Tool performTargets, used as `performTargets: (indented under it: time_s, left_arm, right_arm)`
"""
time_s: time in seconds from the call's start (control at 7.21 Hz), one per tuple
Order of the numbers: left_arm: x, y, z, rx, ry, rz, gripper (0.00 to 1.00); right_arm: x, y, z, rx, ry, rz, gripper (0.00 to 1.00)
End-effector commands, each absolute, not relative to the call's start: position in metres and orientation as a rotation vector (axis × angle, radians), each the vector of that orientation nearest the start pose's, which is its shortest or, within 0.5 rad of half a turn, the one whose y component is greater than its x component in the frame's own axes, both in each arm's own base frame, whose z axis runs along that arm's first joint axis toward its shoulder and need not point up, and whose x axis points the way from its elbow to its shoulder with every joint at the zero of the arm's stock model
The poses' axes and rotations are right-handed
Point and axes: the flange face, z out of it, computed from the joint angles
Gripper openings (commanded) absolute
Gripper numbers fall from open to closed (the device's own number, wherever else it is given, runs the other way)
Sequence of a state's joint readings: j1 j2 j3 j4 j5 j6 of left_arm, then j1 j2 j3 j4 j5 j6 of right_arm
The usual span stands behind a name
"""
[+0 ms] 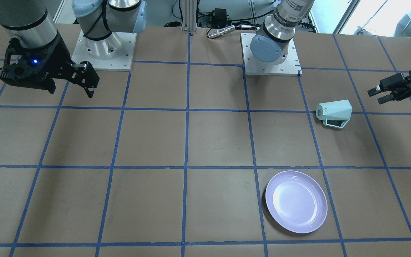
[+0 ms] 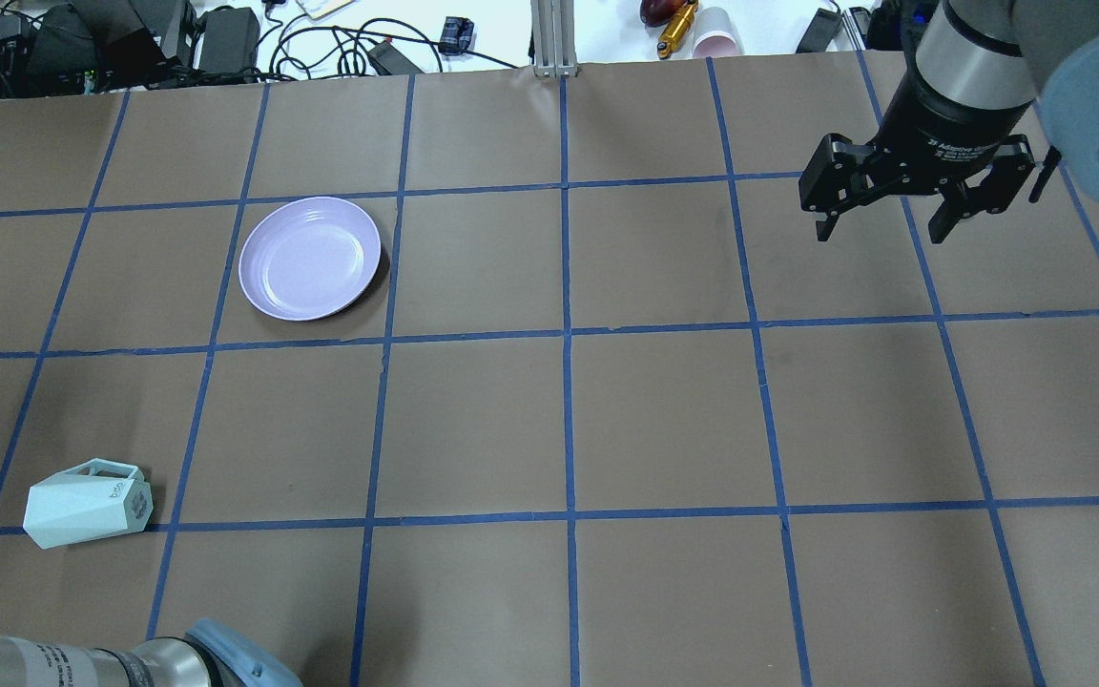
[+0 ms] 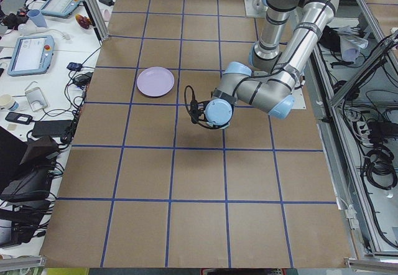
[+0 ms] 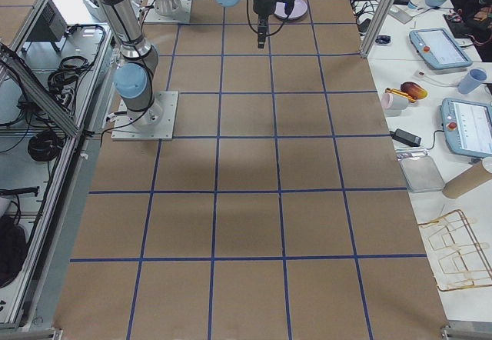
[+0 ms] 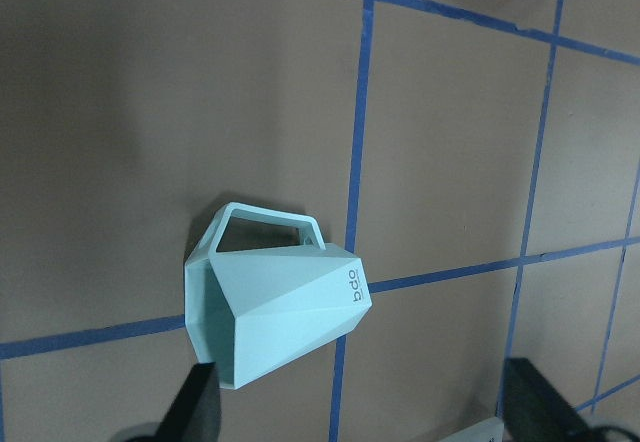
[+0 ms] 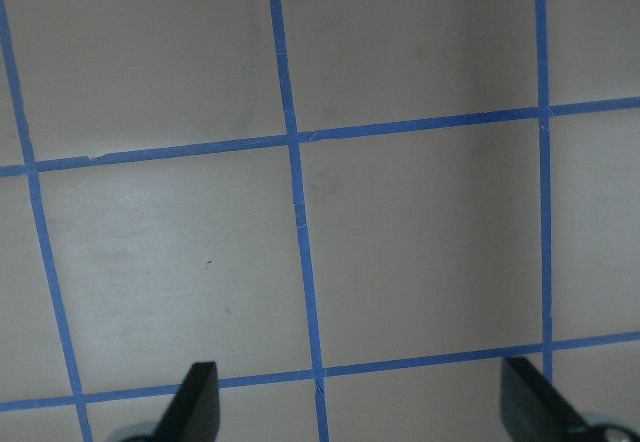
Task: Flip cup and place on plate
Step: 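Grasp the mint-green mug by its rim with the left gripper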
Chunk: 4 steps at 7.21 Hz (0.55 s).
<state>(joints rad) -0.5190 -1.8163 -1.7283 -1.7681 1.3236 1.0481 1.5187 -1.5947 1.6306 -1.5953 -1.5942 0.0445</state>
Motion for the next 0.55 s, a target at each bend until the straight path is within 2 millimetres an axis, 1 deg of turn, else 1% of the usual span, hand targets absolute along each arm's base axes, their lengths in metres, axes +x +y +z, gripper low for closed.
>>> performTargets:
  time_s: [0.0,0.28,0.42]
  left_arm:
    - [0.350,-0.379,0.246,0.111,-2.426,-0.165,1.00]
    - [0.336,-0.372,0.217,0.123,-2.359,-0.209,1.00]
    - [0.338,-0.372,0.211,0.122,-2.356,-0.212,1.00]
  right_arm:
    - [0.106,-0.486,0.473,0.153,3.161,0.017,1.00]
    - [0.106,-0.486,0.473,0.153,3.161,0.017,1.00]
    - [0.106,-0.486,0.472,0.153,3.161,0.020,1.00]
